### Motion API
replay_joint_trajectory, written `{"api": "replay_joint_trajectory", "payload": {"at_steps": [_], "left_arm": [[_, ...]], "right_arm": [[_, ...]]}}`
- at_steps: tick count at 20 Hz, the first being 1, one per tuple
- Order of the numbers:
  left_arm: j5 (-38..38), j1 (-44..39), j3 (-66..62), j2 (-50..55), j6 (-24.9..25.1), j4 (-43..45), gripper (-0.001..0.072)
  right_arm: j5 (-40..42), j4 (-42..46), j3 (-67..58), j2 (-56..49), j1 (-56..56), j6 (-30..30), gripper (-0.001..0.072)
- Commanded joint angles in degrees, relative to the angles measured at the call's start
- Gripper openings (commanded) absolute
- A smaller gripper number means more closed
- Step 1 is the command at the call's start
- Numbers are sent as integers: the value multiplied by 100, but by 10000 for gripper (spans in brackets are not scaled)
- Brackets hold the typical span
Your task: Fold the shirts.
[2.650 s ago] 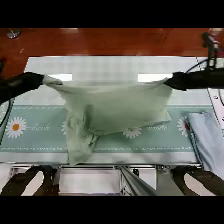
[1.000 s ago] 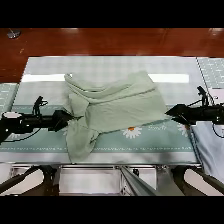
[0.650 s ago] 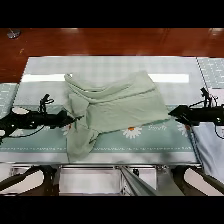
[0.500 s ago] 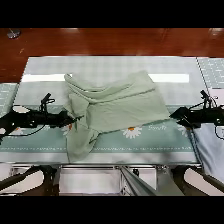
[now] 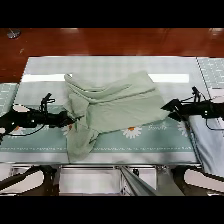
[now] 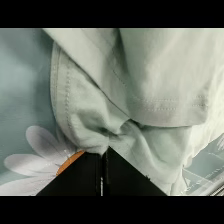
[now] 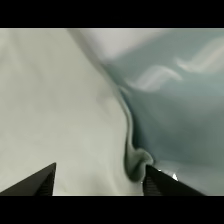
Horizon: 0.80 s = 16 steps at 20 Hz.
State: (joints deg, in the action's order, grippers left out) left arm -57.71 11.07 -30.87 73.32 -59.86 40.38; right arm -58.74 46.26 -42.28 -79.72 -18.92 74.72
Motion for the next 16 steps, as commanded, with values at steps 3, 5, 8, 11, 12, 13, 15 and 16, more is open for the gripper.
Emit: {"api": "replay_joint_trajectory", "payload": {"at_steps": [3,5,8,11,12,13,15,16], "left_arm": [[-131,22,-136,-52,0,-59,23],[-472,190,-588,-223,2,-258,23],[-776,592,-1971,-872,-4,-857,22],[-555,855,-3692,-1475,-396,-861,22],[-470,962,-4269,-1655,-549,-789,22],[-420,1049,-4780,-1803,-719,-597,22],[-409,1207,-5849,-2050,-1137,190,22],[-479,1255,-6319,-2162,-1327,656,22]], "right_arm": [[-297,-74,-890,-590,807,131,24],[-1003,-68,-1628,-529,802,131,23],[-1325,87,-3281,35,804,293,23],[-1174,450,-5187,632,802,643,23],[-1360,651,-5755,796,804,789,23],[-1733,737,-6317,966,807,879,23],[-2282,966,-7197,1342,802,896,23],[-2409,1137,-7469,1591,802,914,24]]}}
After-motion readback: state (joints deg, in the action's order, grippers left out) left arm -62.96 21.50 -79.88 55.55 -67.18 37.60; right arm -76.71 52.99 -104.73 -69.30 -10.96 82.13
